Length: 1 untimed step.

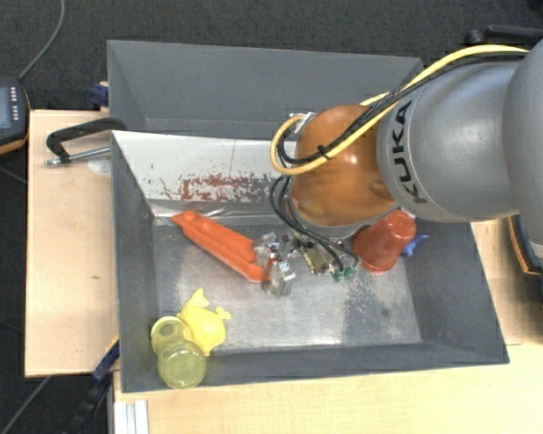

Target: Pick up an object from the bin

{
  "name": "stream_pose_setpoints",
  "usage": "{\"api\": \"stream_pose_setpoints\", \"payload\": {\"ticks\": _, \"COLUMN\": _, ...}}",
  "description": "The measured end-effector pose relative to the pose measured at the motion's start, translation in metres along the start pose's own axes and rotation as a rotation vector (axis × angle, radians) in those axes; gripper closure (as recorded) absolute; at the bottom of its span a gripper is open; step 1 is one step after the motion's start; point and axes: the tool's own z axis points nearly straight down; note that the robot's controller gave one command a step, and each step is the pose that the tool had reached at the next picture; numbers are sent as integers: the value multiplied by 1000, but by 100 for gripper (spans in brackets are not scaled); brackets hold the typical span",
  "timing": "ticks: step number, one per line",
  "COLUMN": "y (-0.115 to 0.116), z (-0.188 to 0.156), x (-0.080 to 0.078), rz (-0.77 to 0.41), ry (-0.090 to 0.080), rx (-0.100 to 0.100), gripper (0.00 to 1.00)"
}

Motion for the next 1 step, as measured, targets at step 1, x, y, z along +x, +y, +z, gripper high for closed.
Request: {"api": "stream_pose_setpoints", "payload": {"ticks": 1, "y": 11, "z": -177, "x": 22, "rz": -22, "ry": -9, "rx": 0, "gripper": 100}}
